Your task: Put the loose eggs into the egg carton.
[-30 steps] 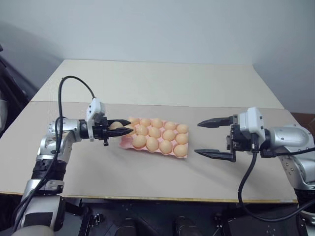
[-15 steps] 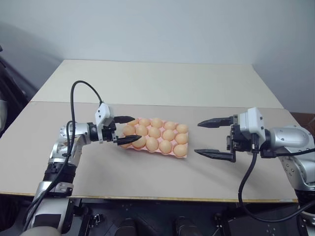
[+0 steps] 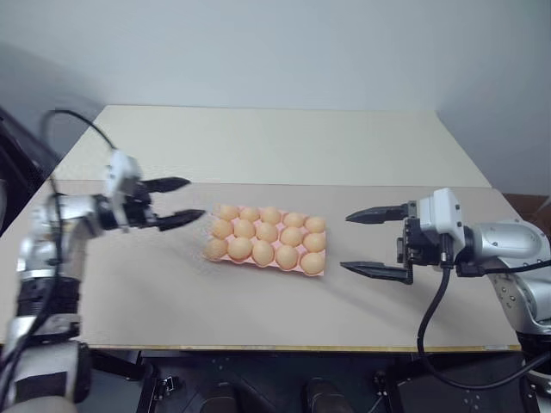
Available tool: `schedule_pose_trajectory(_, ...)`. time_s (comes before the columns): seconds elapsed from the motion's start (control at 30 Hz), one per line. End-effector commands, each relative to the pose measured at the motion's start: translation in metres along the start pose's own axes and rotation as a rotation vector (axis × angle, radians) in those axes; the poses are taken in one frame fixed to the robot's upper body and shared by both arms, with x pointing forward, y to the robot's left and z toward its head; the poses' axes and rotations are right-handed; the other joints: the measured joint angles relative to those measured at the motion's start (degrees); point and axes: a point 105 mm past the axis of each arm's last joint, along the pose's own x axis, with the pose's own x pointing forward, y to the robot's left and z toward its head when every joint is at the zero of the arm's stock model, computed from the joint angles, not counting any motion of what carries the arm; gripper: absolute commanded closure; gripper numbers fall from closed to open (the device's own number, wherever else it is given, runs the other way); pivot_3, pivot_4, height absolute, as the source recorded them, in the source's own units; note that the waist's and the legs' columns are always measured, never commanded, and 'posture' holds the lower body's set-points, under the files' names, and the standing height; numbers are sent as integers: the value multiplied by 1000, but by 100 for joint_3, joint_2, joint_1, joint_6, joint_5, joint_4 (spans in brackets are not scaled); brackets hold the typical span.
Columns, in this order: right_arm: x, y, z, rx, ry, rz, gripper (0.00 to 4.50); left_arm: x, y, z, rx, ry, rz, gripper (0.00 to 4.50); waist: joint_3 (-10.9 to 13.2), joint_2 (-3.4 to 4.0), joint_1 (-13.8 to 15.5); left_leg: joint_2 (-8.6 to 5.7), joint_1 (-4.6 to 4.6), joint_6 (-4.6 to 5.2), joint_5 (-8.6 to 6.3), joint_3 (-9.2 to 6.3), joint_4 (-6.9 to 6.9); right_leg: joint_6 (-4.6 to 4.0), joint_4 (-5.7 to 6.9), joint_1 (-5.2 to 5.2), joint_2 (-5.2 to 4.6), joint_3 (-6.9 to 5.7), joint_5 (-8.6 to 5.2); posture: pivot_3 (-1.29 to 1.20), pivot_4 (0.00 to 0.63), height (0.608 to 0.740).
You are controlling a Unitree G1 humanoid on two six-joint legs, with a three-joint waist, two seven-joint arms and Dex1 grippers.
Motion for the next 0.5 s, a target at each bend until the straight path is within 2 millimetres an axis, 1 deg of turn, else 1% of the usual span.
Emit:
schedule_pose_trajectory(0.03,-7,-5,10,-46,-15,-17,0,-34,-1,11,21,3,57,52,0,0,16,0,1,0,0,0,1,0,1,0,0,0,0,0,150,740)
schedule_pose_trajectory(0.07,-8,-6,10,-45,-14,-17,0,-41,-1,11,18,12,71,52,0,1,22,2,2,0,0,1,1,0,2,0,0,0,0,0,150,740)
schedule_pose_trajectory(0.13,-9,-8,7,-39,-11,-19,0,-63,-10,5,3,53,104,52,1,1,40,2,2,0,0,1,1,0,2,0,1,-1,0,0,150,740)
schedule_pose_trajectory(0.2,-11,-10,4,-31,-5,-23,0,-77,-19,1,-11,79,120,52,1,1,50,5,1,0,0,4,-1,0,0,-1,0,-1,-1,0,150,740)
schedule_pose_trajectory(0.37,-16,-13,0,-6,-3,-42,0,-93,-42,-2,-67,78,141,52,1,1,99,6,0,0,0,6,-1,-1,-1,-2,-1,-3,-1,0,150,740)
schedule_pose_trajectory(0.5,-16,-11,0,9,-15,-44,0,-96,-51,-4,-96,83,177,52,1,1,96,6,4,0,-1,6,-2,-1,-2,2,-2,-4,-1,0,150,740)
